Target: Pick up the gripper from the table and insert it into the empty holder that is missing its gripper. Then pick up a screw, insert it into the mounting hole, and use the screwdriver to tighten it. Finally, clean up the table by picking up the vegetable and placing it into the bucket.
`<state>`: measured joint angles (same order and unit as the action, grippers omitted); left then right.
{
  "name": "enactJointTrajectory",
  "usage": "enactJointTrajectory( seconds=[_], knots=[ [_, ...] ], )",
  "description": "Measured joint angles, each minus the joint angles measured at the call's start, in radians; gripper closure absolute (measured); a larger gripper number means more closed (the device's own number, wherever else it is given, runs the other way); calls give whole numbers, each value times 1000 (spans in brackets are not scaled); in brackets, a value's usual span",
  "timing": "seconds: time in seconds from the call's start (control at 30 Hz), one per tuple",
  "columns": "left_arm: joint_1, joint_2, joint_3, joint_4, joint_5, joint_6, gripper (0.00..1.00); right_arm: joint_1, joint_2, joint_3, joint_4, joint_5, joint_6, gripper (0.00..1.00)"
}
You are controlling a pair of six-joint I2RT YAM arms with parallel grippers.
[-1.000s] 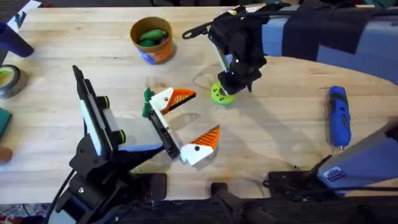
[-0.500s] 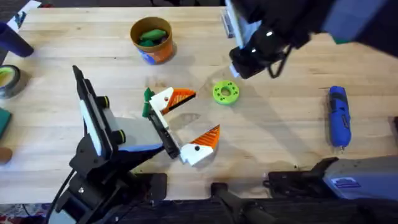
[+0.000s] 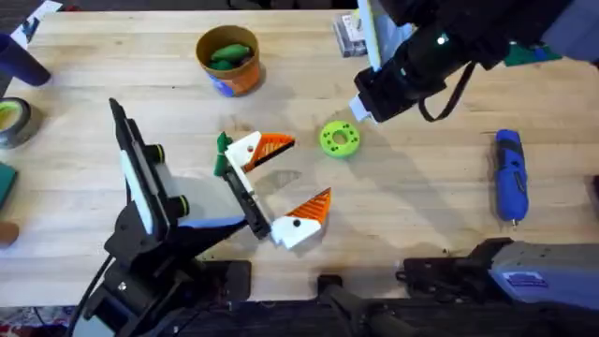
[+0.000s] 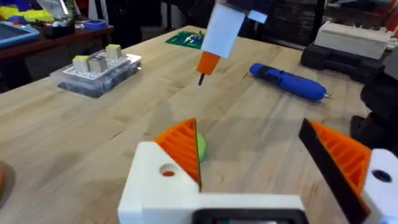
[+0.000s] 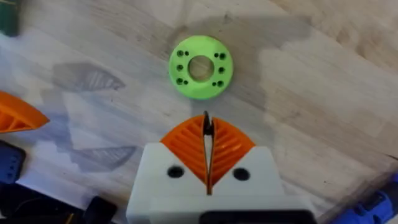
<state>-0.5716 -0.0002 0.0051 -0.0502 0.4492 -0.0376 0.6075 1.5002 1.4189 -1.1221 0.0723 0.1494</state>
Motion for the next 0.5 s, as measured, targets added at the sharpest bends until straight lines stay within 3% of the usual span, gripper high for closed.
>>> enactJointTrajectory(
  seconds=[0.33, 0.5],
  knots=[
    [0, 0, 0, 0, 0, 0, 17, 9, 0, 37, 6, -123, 0, 996],
    [0, 0, 0, 0, 0, 0, 17, 96, 0, 126, 36, -117, -31, 996]
  ],
)
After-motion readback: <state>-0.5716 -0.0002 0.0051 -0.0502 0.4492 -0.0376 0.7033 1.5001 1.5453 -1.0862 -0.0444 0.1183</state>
